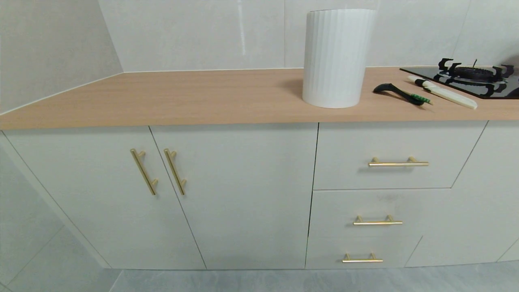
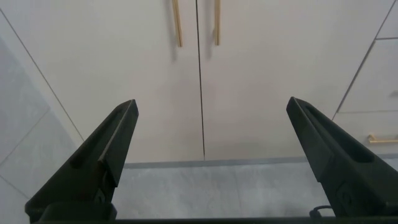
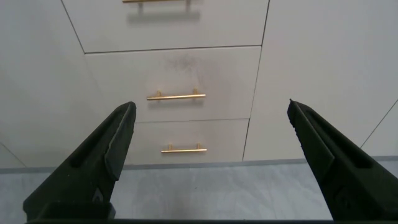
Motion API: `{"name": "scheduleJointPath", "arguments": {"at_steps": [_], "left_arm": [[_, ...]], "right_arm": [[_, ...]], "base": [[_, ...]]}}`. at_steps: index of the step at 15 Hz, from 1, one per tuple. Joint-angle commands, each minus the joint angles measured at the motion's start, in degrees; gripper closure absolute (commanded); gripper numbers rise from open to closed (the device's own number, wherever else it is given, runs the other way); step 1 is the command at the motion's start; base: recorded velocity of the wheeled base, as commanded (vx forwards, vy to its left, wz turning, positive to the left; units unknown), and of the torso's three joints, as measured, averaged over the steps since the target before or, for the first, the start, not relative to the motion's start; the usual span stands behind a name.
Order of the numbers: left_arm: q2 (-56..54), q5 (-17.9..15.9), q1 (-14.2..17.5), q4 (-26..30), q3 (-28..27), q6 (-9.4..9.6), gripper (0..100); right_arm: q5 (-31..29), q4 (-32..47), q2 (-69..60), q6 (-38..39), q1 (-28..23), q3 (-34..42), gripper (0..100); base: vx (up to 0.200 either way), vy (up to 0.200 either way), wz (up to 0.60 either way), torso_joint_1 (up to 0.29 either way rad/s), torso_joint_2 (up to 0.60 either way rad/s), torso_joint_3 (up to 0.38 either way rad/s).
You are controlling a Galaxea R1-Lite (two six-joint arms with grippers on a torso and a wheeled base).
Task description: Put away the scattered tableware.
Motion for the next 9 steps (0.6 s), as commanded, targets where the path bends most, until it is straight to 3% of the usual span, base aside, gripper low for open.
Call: {"name": "scheduleJointPath", "arguments": {"at_steps": [1,9], "left_arm": [[0.1,0.1,0.0,0.0,0.0,0.01,0],[0.1,0.1,0.0,0.0,0.0,-0.08,0]], "right_arm": [[0.0,0.0,0.1,0.0,0.0,0.0,0],[0.4,-0.1,0.1,-1.6,0.0,0.0,0]], "base": [[0.0,0.0,0.0,0.0,0.0,0.0],[0.0,0.0,0.0,0.0,0.0,0.0]]}}
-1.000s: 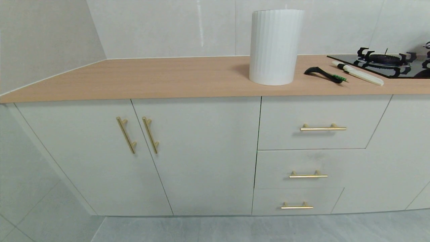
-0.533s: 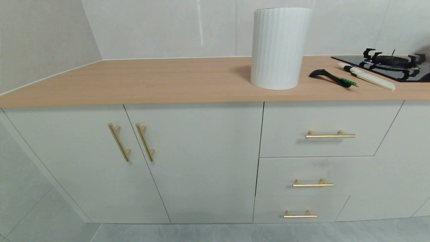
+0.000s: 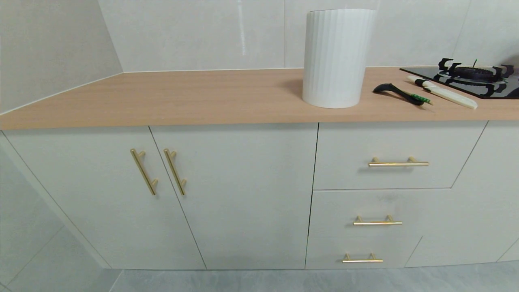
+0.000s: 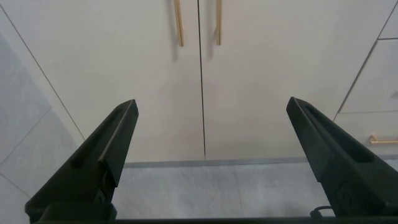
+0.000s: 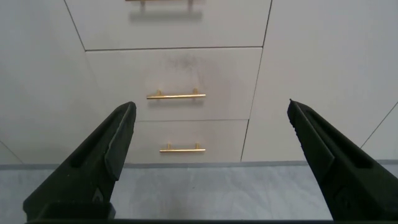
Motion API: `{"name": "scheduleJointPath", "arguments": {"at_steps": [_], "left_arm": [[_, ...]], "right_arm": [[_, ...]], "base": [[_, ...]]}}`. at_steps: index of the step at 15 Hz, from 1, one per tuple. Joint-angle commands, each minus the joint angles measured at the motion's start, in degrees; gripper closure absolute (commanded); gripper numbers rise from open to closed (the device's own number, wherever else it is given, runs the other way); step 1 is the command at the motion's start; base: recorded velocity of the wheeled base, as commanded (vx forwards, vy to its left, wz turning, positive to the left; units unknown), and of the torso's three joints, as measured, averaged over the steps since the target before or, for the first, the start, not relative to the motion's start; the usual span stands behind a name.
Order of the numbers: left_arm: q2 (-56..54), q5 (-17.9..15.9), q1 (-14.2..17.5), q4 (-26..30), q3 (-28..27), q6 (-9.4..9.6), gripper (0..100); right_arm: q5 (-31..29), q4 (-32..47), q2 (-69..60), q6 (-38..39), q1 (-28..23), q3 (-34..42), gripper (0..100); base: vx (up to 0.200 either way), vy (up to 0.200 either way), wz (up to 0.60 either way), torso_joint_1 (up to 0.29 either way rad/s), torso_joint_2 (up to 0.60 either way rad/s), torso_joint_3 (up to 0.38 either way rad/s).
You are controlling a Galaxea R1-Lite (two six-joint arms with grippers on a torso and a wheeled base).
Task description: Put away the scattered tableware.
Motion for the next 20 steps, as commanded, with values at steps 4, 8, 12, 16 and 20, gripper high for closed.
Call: {"name": "scheduleJointPath", "arguments": {"at_steps": [4,8,12,16,20], "left_arm": [[0.1,0.0,0.0,-0.1,0.0,0.0,0],[0.1,0.0,0.0,-0.2,0.0,-0.71,0],[0.1,0.0,0.0,-0.2,0.0,-0.79,0],[0.1,0.0,0.0,-0.2,0.0,-0.79,0],[0.1,0.0,0.0,-0.2,0.0,-1.06,0]], "right_arm": [[8.7,1.1,19.8,0.8,1.8,-13.8,0],[8.7,-3.0,54.2,0.5,3.0,-23.0,0],[8.3,-4.4,78.5,0.6,4.1,-30.4,0],[8.2,-15.4,97.9,0.8,4.9,-33.6,0],[7.5,-32.6,111.2,0.9,5.5,-33.6,0]], "base": [[0.0,0.0,0.0,0.0,0.0,0.0],[0.0,0.0,0.0,0.0,0.0,0.0],[0.0,0.0,0.0,0.0,0.0,0.0],[0.0,0.0,0.0,0.0,0.0,0.0],[0.0,0.0,0.0,0.0,0.0,0.0]]}}
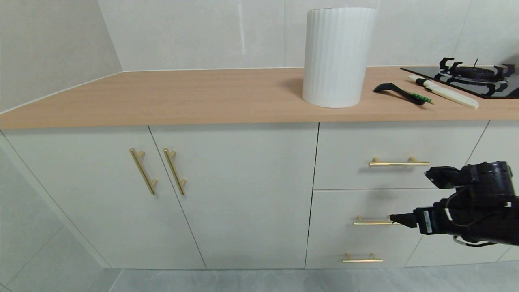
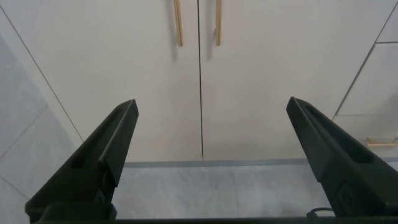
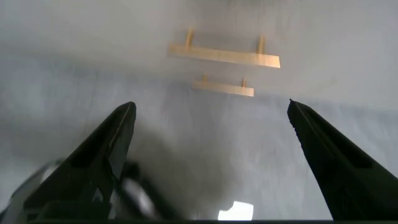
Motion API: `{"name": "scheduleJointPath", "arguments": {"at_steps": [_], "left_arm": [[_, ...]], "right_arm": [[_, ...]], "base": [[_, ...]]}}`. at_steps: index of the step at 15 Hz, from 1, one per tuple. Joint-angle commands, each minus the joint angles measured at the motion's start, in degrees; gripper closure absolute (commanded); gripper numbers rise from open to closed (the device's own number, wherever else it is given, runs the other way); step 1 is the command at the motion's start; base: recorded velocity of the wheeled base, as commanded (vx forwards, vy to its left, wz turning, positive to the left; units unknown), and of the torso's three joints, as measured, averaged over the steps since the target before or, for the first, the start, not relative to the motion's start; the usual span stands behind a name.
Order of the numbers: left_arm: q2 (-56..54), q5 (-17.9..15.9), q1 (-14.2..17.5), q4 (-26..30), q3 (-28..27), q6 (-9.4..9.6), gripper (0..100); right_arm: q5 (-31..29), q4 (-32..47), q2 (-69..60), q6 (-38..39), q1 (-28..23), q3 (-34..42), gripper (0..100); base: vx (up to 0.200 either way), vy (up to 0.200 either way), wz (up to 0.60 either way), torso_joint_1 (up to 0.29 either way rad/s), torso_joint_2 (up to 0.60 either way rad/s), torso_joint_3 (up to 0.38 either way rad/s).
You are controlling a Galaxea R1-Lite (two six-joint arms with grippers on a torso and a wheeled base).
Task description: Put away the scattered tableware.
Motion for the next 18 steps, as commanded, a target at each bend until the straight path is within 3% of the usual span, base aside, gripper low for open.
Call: {"name": "scheduleJointPath", "arguments": {"at_steps": [1,6,18], "left_arm": [[0.1,0.0,0.0,0.0,0.0,-0.05,0],[0.1,0.0,0.0,0.0,0.0,-0.05,0],[0.1,0.0,0.0,0.0,0.0,-0.05,0]], "right_arm": [[-0.2,-8.0,14.7,0.1,0.4,-0.9,0],[-4.0,-27.8,27.9,-0.3,0.3,-0.9,0],[-10.9,-37.5,35.1,2.6,-0.1,-5.0,0]], "base": [[0.0,0.0,0.0,0.0,0.0,0.0],[0.0,0.0,0.0,0.0,0.0,0.0],[0.0,0.0,0.0,0.0,0.0,0.0]]}}
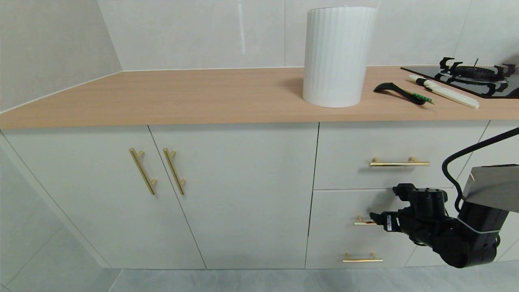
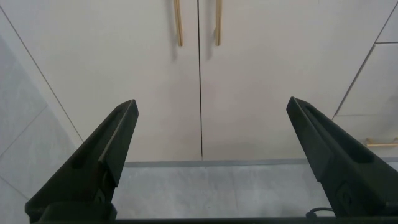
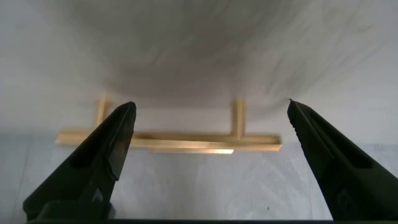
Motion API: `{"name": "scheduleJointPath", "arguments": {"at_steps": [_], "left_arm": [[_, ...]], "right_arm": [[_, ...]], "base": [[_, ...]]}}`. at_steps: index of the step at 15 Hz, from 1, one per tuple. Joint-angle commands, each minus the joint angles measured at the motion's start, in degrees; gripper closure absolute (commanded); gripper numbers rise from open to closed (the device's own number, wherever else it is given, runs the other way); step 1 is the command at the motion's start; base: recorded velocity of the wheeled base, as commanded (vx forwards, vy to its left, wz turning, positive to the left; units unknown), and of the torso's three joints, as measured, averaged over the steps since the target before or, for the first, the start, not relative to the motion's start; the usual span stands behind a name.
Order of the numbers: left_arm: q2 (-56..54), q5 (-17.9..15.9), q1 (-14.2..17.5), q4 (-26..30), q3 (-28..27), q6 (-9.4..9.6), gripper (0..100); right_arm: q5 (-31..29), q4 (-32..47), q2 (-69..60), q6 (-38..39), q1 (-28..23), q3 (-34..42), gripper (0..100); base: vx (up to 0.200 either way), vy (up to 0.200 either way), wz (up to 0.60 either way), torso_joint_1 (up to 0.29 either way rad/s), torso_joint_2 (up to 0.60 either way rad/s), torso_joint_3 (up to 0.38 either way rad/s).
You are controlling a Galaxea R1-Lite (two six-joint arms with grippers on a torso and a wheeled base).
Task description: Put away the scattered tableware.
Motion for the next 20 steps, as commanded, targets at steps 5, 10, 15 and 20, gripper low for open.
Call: {"name": "scheduleJointPath", "arguments": {"at_steps": [5,10,15,20], "left_arm": [[0.1,0.0,0.0,0.0,0.0,0.0,0],[0.1,0.0,0.0,0.0,0.0,0.0,0],[0.1,0.0,0.0,0.0,0.0,-0.09,0],[0.1,0.0,0.0,0.0,0.0,0.0,0]], "right_arm": [[-0.3,-0.4,2.2,-0.1,0.0,-1.0,0],[-0.3,-0.4,2.2,-1.0,0.0,0.9,0],[-0.2,-0.6,1.3,-2.9,0.0,3.8,0],[1.2,-0.6,-25.1,-3.0,0.3,17.4,0]], "base": [[0.0,0.0,0.0,0.0,0.0,0.0],[0.0,0.0,0.0,0.0,0.0,0.0],[0.0,0.0,0.0,0.0,0.0,0.0],[0.0,0.0,0.0,0.0,0.0,0.0]]}}
